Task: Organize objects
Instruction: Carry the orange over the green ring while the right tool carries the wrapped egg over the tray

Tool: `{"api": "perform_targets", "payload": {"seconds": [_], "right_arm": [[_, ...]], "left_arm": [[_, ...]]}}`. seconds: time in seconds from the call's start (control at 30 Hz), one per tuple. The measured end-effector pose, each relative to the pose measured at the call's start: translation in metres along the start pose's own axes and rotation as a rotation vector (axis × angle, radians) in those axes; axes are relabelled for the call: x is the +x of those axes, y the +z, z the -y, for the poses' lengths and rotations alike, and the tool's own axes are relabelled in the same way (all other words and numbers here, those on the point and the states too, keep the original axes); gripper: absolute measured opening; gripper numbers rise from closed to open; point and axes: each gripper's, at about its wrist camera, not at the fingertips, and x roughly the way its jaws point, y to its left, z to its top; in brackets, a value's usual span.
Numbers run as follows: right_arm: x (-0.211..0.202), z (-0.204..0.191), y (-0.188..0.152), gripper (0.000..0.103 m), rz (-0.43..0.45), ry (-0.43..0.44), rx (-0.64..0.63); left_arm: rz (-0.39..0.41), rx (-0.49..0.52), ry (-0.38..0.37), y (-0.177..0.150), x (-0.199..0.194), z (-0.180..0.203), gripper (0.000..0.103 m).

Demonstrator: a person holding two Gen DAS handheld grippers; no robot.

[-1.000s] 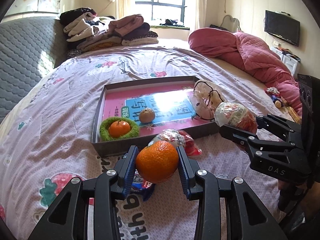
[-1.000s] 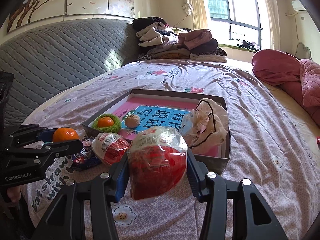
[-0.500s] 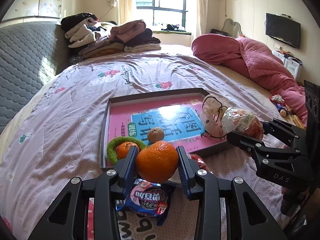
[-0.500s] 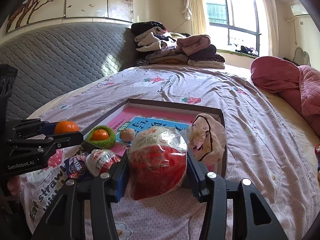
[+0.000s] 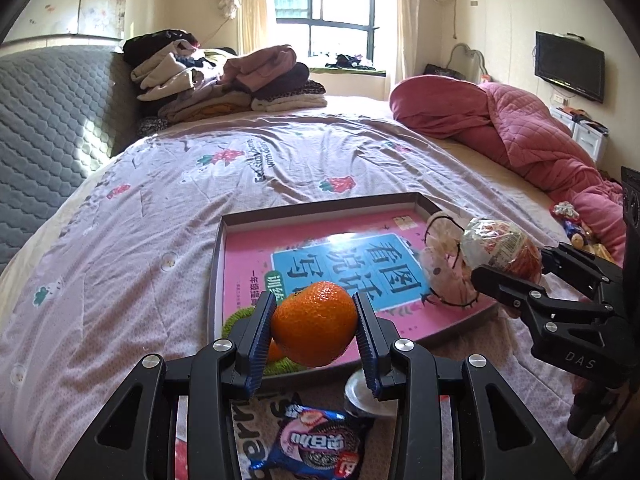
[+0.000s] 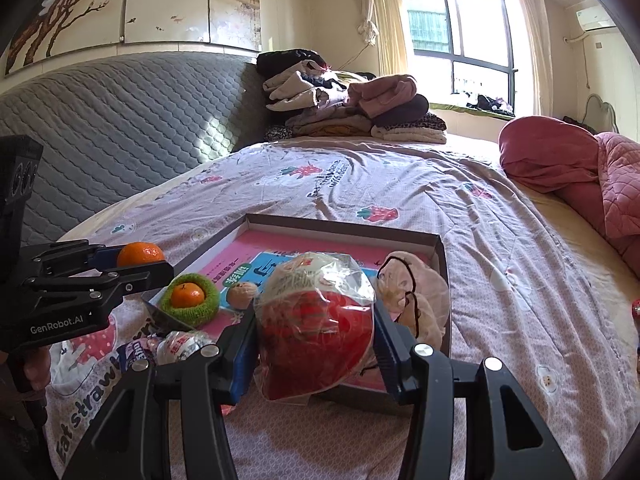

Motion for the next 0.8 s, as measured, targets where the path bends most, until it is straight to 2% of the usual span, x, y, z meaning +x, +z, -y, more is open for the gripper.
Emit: {"api": "perform_targets", "payload": {"seconds": [0.3, 0.5, 0.8], "right_arm": [[0.010, 0.009, 0.011, 0.051, 0.012, -0.021, -0.005], [0.015, 0.013, 0.014, 0.051, 0.013, -0.029, -0.011], [0.034, 0.010, 0.010, 0.051, -0.032, -0.029, -0.033]], "left_arm": [[0.006, -0.016, 0.025, 0.011, 0.019, -0.018, 0.040], [-0.002, -0.069, 0.047, 0.018, 0.031, -0.043, 0.040], [-0.022, -0.091, 0.073, 0.018, 0.047, -0.060, 0.040]]}}
